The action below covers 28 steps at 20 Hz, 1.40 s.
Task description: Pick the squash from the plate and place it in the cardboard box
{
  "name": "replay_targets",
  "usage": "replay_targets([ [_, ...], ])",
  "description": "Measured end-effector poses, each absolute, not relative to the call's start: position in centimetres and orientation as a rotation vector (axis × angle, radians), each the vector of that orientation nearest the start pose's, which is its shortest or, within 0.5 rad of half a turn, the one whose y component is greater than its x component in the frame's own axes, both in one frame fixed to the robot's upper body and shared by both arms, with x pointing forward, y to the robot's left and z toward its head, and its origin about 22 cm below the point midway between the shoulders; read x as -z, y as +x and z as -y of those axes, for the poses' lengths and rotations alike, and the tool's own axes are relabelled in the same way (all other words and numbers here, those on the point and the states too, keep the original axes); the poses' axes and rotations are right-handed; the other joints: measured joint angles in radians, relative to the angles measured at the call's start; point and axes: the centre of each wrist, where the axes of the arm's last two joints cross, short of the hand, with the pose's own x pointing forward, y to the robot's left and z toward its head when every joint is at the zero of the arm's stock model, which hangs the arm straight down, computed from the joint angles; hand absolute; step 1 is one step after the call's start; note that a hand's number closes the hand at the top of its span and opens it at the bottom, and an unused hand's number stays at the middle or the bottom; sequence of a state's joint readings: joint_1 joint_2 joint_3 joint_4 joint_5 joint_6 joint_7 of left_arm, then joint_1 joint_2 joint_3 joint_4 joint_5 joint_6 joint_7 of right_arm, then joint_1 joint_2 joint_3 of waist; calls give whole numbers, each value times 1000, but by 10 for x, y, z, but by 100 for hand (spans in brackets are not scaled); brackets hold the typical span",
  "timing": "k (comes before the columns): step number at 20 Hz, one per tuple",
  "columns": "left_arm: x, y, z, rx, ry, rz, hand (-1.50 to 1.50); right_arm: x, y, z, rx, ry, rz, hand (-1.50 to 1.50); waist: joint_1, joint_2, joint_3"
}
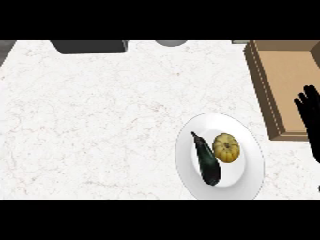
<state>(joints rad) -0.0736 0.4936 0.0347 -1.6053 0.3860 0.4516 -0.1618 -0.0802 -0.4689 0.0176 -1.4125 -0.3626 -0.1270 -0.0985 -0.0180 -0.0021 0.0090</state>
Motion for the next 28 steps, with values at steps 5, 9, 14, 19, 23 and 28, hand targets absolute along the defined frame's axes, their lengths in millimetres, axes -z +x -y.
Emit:
replay_targets([
  [5, -52, 248, -335, -46, 478, 1710, 0, -34, 232, 355, -71, -425, 1812, -150, -58, -6, -5],
  [9, -26, 233, -339, 69, 482, 1570, 0, -44, 216, 379, 30, -711, 1958, -150, -149, -24, 0],
  [14, -5, 223, -333, 200, 449, 1472, 0, -16, 166, 381, -72, -1018, 2087, -150, -151, -15, -4],
  [19, -1, 229, -321, 281, 414, 1457, 0, 14, 99, 364, -367, -1183, 1995, -150, -114, -5, -11],
  [23, -1, 235, -313, 327, 398, 1458, 0, 23, 46, 336, -482, -1272, 1838, -150, -78, 1, -14],
  [28, -3, 247, -305, 368, 373, 1473, 0, 17, 6, 281, -536, -1305, 1703, -150, -34, 12, -16],
])
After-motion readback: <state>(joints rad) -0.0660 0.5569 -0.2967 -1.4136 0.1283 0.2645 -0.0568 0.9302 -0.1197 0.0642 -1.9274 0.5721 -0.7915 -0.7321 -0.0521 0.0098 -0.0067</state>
